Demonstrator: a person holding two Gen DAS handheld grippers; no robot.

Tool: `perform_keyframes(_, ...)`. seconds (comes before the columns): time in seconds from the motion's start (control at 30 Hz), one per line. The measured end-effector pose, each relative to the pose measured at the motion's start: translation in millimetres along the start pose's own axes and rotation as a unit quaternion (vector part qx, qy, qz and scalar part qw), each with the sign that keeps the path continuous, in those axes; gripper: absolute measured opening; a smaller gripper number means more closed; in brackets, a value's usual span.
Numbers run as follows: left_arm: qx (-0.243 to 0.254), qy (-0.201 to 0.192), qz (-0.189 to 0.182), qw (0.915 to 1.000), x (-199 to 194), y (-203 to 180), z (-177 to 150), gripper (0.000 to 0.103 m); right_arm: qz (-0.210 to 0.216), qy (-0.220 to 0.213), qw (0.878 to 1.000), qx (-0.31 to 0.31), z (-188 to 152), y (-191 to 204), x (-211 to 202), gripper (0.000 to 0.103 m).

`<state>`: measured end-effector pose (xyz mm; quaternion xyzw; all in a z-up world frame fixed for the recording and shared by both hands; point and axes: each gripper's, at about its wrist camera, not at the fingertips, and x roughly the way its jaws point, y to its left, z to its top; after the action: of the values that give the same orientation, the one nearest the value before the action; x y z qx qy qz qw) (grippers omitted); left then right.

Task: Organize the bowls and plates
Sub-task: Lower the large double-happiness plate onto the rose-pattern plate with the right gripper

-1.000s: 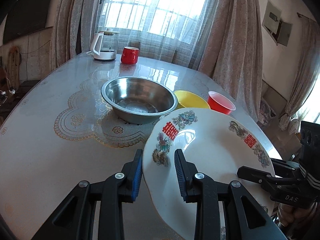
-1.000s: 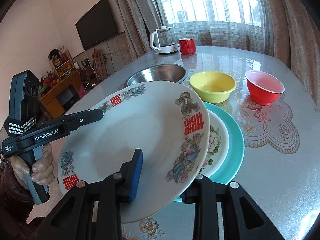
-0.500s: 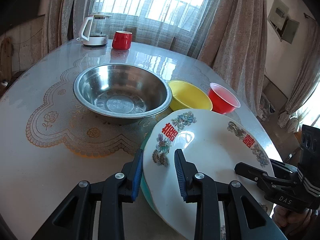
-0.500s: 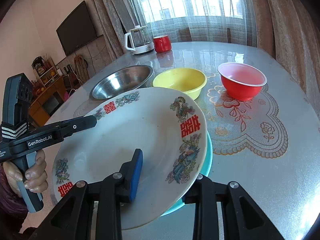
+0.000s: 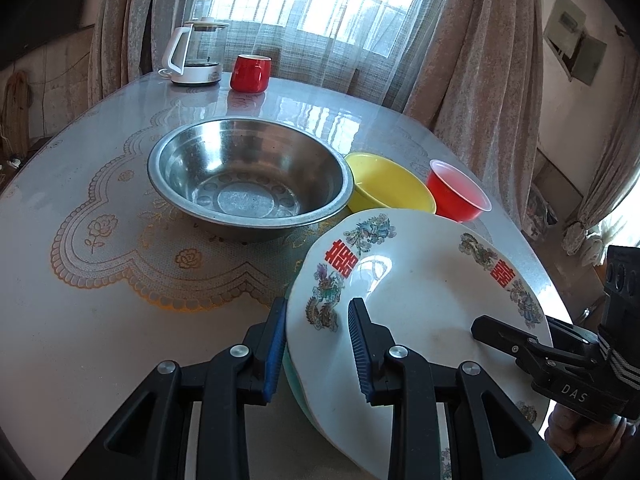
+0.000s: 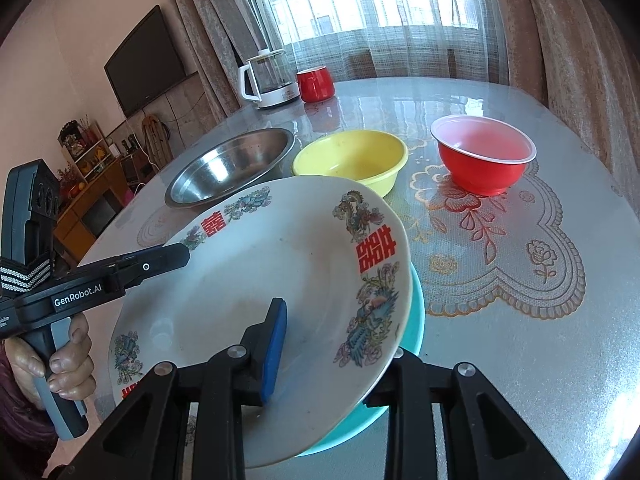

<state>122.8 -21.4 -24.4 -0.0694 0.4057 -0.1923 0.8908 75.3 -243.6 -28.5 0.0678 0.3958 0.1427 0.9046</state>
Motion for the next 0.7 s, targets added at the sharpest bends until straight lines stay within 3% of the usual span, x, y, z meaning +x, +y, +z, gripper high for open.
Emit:
perform_keyframes(0.17, 0.004, 0.008, 0.008, 0.9999, 3, -2, -3, 0.030, -0.009, -0.002, 1.000, 0.005, 1, 1, -2, 0.032)
perform_keyframes(0.27, 0.013, 0.010, 0.014, 0.9998, 5, -7, -7, 0.032, -0.060, 0.006, 0.998, 0.007, 2, 0, -1, 0.040)
perform_keyframes(0.4, 0.020, 0.012, 0.021, 0.9995, 7, -10, -10, 0.032, -0.037, 0.007, 0.999, 0.033, -3, -14, 3, 0.039)
perform_keyframes(0.53, 0.022, 0.011, 0.022, 0.9994, 5, -10, -10, 0.033, -0.066, 0.004, 0.998, 0.003, -4, -7, 6, 0.039)
perform_keyframes(0.7, 0.024, 0.013, 0.026, 0.9993, 4, -10, -11, 0.034, -0.079, 0.001, 0.997, 0.013, -4, -14, 0, 0.039)
